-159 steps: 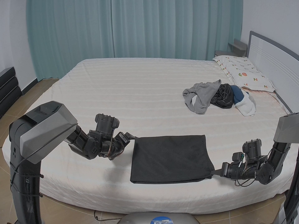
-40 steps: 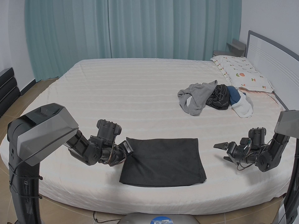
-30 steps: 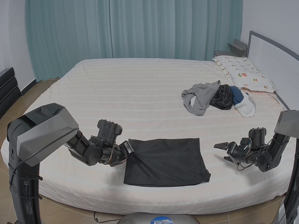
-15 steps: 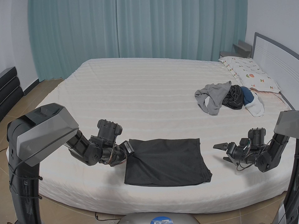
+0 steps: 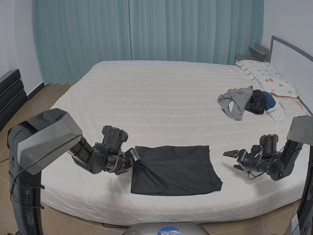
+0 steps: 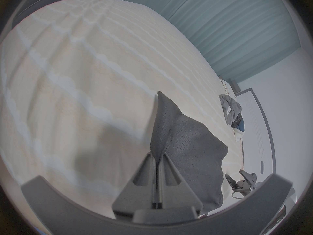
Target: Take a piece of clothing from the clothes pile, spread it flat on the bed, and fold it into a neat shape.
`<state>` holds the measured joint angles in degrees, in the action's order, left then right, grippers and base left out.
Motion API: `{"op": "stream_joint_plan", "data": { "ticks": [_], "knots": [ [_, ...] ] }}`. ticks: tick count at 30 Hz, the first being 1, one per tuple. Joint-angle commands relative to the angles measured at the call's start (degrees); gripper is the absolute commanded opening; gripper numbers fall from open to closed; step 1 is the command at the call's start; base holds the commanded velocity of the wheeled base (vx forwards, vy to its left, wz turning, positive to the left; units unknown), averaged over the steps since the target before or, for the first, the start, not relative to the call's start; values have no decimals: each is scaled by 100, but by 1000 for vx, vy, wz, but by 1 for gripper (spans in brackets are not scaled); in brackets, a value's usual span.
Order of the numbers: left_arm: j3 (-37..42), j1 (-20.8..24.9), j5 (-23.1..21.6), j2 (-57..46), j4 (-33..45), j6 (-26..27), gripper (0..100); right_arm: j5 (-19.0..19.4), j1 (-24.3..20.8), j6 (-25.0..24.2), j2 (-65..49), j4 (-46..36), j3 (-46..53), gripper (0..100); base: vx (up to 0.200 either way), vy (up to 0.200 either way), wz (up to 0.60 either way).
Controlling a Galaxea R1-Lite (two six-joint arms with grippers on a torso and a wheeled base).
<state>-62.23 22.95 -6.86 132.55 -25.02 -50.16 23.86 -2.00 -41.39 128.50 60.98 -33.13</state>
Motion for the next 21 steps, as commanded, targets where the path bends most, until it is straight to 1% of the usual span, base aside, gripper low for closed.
{"op": "stream_joint_plan", "data": {
  "ticks": [1,7,21],
  "knots": [
    [1,-2,1,8,-3,-2,0,-4,-2,-1,8,2,0,100,0,200,0],
    [27,16,1,-19,41,-2,0,-4,-2,-1,0,2,-9,100,0,200,0],
    [45,69,1,-10,49,-152,0,5,-29,-1,-36,2,18,100,0,0,0]
  ]
}}
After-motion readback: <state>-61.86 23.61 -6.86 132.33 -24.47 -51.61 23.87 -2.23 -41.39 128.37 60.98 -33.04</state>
